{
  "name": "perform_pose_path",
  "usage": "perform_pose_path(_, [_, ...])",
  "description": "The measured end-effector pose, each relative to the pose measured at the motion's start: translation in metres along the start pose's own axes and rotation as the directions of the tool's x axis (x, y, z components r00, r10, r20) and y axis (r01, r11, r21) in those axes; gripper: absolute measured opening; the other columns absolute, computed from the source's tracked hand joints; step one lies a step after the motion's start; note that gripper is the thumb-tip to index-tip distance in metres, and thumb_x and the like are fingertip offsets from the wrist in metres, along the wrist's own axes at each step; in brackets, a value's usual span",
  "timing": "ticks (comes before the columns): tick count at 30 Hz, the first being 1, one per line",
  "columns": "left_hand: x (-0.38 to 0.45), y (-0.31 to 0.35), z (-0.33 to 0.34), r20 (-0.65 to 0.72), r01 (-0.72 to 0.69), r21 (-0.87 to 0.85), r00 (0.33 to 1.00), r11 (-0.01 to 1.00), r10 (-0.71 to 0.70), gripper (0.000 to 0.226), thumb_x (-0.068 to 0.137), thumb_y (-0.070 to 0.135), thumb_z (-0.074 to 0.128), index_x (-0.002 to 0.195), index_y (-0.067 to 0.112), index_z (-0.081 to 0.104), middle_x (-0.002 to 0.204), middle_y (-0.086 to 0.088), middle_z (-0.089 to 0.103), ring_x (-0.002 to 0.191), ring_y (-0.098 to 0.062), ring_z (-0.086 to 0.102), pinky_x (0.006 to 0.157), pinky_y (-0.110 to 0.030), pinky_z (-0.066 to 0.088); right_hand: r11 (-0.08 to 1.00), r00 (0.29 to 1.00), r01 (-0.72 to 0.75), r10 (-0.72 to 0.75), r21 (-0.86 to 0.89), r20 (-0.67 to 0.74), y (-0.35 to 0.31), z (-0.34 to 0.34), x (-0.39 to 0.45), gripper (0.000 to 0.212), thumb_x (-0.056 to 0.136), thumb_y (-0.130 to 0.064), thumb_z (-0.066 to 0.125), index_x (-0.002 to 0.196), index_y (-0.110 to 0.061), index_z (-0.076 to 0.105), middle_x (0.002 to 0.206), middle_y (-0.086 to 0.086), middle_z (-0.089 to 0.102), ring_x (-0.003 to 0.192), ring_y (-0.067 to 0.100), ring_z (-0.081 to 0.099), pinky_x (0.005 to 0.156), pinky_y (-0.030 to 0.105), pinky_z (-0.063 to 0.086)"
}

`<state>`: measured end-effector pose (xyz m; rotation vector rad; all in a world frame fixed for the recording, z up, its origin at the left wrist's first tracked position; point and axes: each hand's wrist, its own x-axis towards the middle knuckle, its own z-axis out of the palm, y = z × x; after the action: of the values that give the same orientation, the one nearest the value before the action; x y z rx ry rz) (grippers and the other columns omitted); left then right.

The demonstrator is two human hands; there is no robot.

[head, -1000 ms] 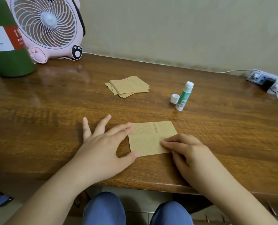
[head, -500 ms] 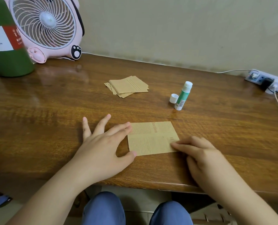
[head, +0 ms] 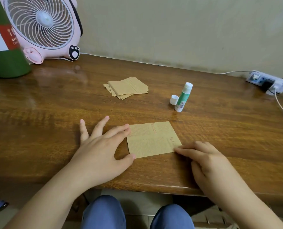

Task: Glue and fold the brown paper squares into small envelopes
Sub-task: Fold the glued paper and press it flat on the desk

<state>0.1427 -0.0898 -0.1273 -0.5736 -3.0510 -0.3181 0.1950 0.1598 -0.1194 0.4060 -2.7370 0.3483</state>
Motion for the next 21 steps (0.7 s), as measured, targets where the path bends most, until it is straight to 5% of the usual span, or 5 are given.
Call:
perform_pose_path(2, [0.000,0.000,0.000,0.004,0.000,0.009,1.000,1.000,0.000,0.096,0.058,0.075,0.002,0.148,0.044,0.012,0.137,0.043,-0.003,0.141,-0.009,-0.022,0.104,-0.056,-0.028,0.999,1.000,-0.018,0.019,-0.036,0.018,-0.003,-0.003,0.003,0.042,0.068,0.000,0.048,0.097,-0.016,0.074,0.090,-0.004,0.067,0.075,0.022,0.059,0.066,0.040,0.055])
perform_pose_path(9, [0.000,0.002,-0.001,0.013,0.008,-0.002,1.000,1.000,-0.008,0.093,0.058,0.075,0.002,0.146,0.046,0.014,0.148,0.038,0.000,0.141,-0.008,-0.022,0.106,-0.057,-0.025,0.972,0.983,0.139,-0.159,0.188,0.095,-0.059,0.032,0.031,0.056,0.079,-0.016,0.025,0.119,-0.012,0.064,0.113,0.000,0.062,0.103,0.020,0.056,0.088,0.030,0.048])
perform_pose_path(14, [-0.001,0.001,-0.001,0.010,-0.003,-0.009,1.000,1.000,0.003,0.095,0.058,0.075,0.003,0.147,0.043,0.015,0.150,0.036,0.000,0.141,-0.009,-0.023,0.105,-0.056,-0.027,0.996,0.990,-0.048,0.038,0.070,0.135,-0.024,0.012,0.034,0.043,0.089,-0.006,0.039,0.124,-0.019,0.061,0.119,-0.006,0.057,0.112,0.016,0.050,0.094,0.013,0.030])
perform_pose_path(17, [0.000,0.002,-0.001,0.009,-0.001,-0.005,1.000,1.000,0.002,0.095,0.058,0.074,0.002,0.147,0.043,0.013,0.150,0.035,-0.001,0.140,-0.008,-0.024,0.105,-0.055,-0.028,0.998,0.986,-0.059,0.059,-0.006,0.153,-0.014,0.002,0.041,0.040,0.095,-0.013,0.038,0.130,-0.022,0.055,0.125,-0.010,0.051,0.115,0.012,0.043,0.093,0.014,0.030])
perform_pose_path(21, [-0.002,0.002,0.000,-0.003,-0.002,-0.014,1.000,1.000,0.002,0.092,0.060,0.074,0.004,0.147,0.044,0.013,0.150,0.036,0.000,0.140,-0.008,-0.025,0.104,-0.055,-0.028,0.989,0.967,0.070,-0.099,0.130,0.234,-0.046,0.020,0.060,0.049,0.091,-0.005,0.040,0.138,-0.018,0.045,0.137,-0.005,0.045,0.125,0.013,0.038,0.098,0.013,0.026])
